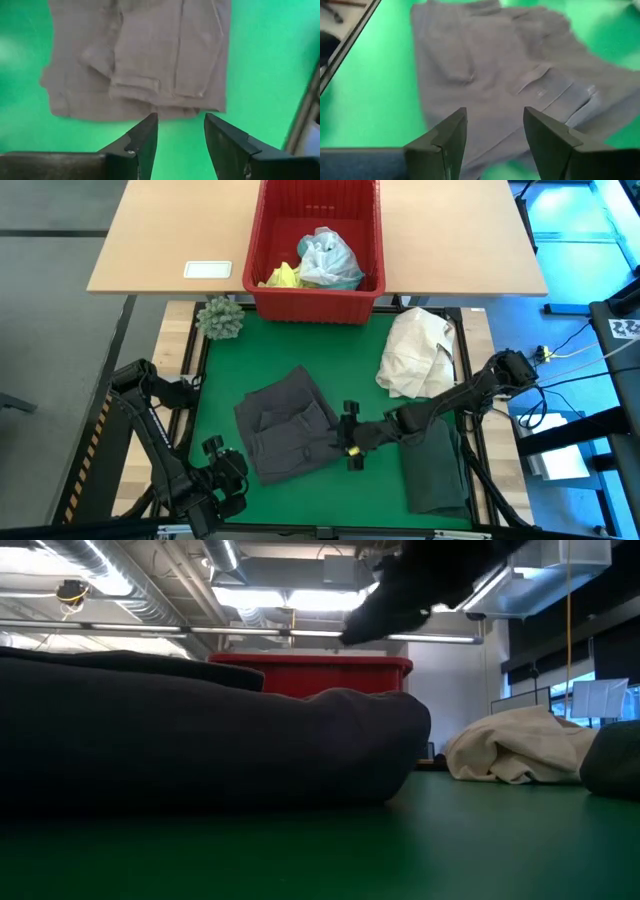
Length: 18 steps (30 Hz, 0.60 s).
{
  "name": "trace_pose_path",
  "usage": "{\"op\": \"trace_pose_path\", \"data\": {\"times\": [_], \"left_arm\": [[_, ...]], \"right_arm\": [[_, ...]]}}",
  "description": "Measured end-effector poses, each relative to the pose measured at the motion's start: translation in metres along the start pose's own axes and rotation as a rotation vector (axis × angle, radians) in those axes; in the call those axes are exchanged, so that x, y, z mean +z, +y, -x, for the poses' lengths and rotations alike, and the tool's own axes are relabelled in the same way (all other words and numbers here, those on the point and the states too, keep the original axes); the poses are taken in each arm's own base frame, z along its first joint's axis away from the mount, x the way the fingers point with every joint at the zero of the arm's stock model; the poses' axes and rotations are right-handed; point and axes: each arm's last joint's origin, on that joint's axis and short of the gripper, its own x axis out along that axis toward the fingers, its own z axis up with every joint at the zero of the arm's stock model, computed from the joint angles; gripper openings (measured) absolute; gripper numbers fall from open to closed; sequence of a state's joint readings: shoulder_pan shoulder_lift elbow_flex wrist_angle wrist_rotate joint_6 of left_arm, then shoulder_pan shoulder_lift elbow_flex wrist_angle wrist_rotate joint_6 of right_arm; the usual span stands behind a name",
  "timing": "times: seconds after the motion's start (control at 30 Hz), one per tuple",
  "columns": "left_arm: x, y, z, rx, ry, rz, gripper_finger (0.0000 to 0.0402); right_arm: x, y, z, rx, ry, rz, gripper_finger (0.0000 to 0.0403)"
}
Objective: Fold Laundry from Bin
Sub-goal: Fold the gray short
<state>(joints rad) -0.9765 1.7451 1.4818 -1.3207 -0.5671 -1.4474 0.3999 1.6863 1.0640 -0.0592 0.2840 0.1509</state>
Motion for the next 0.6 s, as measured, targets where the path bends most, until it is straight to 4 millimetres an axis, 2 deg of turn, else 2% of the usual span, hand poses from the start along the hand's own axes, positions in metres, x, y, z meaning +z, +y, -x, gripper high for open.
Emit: {"op": "trace_pose_path", "data": {"times": [0.13,0.23,0.4,0.6], "left_arm": [[0.001,0.014,-0.010,0.098,-0.033,-0.029,0.0166],[0.003,0.028,-0.015,0.099,-0.054,-0.005,0.0167],[0.003,0.062,-0.034,0.047,-0.112,0.061,0.0167],[0.006,0.103,-0.071,-0.098,-0.140,0.142,0.0167]], "right_arm": [[0.009,-0.023,-0.005,0.029,-0.001,-0.048,0.0195],[0.009,-0.046,-0.010,0.031,0.024,-0.087,0.0195],[0.008,-0.079,-0.018,0.129,0.038,-0.157,0.0196],[0.003,-0.098,-0.033,0.197,0.028,-0.192,0.0196]]}}
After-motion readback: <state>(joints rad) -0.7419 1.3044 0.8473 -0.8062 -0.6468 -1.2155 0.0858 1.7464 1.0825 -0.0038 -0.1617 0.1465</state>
